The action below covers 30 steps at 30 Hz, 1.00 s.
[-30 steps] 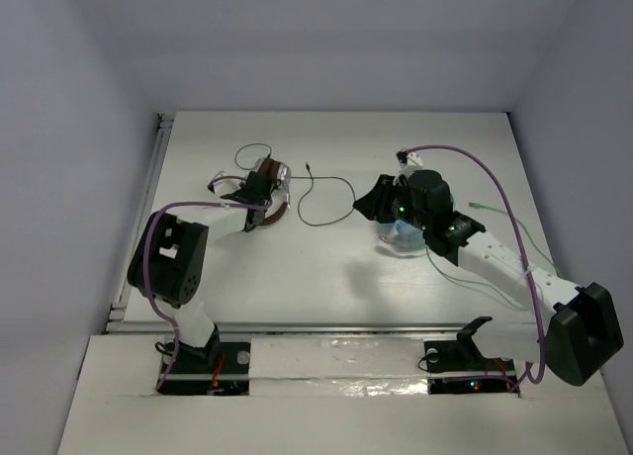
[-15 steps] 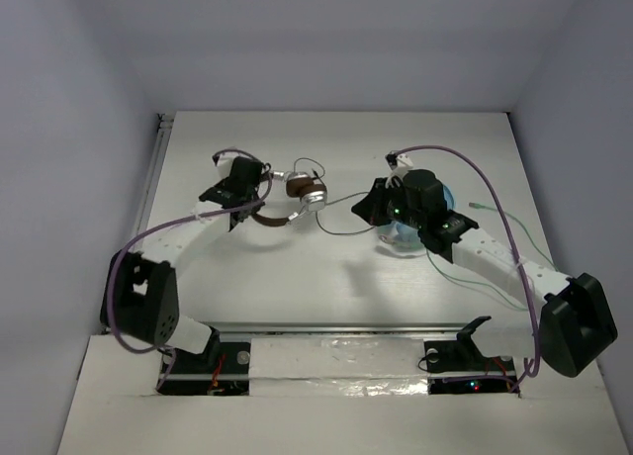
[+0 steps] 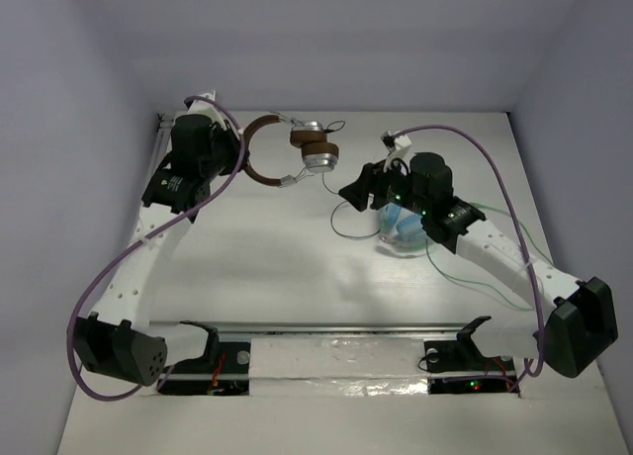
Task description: Wrap the headphones
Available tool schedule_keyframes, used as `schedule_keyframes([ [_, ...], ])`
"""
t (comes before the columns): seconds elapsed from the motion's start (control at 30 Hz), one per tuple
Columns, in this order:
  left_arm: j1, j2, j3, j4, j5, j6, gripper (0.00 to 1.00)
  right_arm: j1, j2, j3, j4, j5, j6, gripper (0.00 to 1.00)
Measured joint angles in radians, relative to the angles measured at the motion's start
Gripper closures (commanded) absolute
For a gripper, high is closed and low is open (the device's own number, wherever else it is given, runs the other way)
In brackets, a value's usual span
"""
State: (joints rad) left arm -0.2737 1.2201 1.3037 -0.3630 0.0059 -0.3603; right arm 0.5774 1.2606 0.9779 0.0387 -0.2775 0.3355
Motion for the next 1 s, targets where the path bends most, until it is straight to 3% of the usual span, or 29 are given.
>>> schedule_keyframes([
  [0.27, 0.046, 0.000, 0.036, -0.035, 0.212, 0.012, 1.00, 0.000, 0.073, 0.004, 0.079, -0.008, -0.080, 0.26],
  [0.53, 0.060, -0.032, 0.040, -0.006, 0.351, -0.026, 1.00, -0.033, 0.249, 0.020, 0.180, -0.047, -0.077, 0.27],
  [0.87, 0.074, -0.053, 0.030, 0.061, 0.426, -0.069, 1.00, -0.053, 0.188, -0.013, 0.277, -0.008, -0.077, 0.22],
  [1.0, 0.087, -0.053, 0.006, 0.079, 0.432, -0.084, 1.00, -0.053, 0.134, -0.013, 0.279, 0.004, -0.099, 0.29],
])
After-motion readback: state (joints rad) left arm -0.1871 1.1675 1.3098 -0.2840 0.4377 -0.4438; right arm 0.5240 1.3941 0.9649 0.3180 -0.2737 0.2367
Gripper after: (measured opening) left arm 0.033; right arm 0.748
